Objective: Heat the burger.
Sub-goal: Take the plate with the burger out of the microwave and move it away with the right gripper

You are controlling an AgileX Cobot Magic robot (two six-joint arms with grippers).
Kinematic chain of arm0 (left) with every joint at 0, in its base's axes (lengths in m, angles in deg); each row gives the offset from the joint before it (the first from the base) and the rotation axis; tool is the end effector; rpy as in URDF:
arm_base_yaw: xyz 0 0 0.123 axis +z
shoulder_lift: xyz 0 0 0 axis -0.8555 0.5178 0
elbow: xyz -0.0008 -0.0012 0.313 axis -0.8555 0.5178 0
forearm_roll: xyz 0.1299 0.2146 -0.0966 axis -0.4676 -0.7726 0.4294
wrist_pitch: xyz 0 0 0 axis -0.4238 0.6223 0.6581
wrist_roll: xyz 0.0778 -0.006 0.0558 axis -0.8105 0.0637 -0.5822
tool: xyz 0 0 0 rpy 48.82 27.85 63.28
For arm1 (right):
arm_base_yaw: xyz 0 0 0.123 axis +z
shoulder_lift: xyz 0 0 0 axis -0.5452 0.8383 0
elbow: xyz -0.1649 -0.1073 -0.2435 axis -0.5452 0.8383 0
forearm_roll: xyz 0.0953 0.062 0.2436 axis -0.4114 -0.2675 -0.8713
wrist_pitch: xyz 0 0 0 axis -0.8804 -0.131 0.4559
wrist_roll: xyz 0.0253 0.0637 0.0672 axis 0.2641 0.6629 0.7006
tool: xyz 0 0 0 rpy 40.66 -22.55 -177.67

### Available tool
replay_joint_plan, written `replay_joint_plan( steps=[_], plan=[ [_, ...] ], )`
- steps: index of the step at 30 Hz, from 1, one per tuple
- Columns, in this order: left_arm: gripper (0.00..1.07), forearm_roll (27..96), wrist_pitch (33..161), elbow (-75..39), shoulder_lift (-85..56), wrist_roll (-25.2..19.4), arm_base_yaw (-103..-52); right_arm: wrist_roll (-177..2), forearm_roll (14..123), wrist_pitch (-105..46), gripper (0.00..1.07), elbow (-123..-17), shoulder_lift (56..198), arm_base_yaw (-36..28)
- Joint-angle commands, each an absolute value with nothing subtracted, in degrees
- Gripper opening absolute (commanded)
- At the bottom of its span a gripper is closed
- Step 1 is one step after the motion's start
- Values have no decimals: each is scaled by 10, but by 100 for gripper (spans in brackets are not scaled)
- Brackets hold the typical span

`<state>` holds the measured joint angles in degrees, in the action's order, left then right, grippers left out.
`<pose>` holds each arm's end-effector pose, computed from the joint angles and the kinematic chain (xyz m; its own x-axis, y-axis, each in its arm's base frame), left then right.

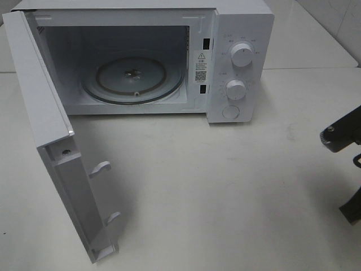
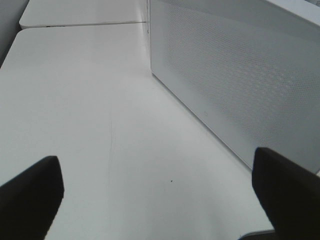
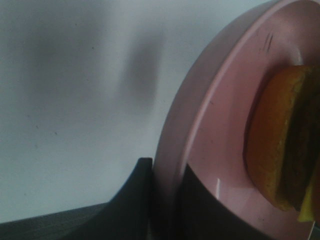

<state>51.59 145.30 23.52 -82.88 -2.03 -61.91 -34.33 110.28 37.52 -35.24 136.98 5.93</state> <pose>-0.0141 -0.0061 0.2851 -0.4345 0.0323 -0.9001 0.1229 0.9921 -0.0237 0.1784 0.0701 0.1983 -0.9426 -0.2986 -0.1497 -0.1568 0.7911 -0.5913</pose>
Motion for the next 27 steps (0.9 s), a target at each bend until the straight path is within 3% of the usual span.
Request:
replay_joint_plan(
  steps=[1, 27],
  plan=[
    [97, 515, 1448, 237, -841, -16, -619, -308, 1157, 383, 2, -368, 1402, 56],
    [97, 502, 1448, 237, -841, -16, -619, -194, 1295, 244, 4, -394, 1592, -63]
  ],
)
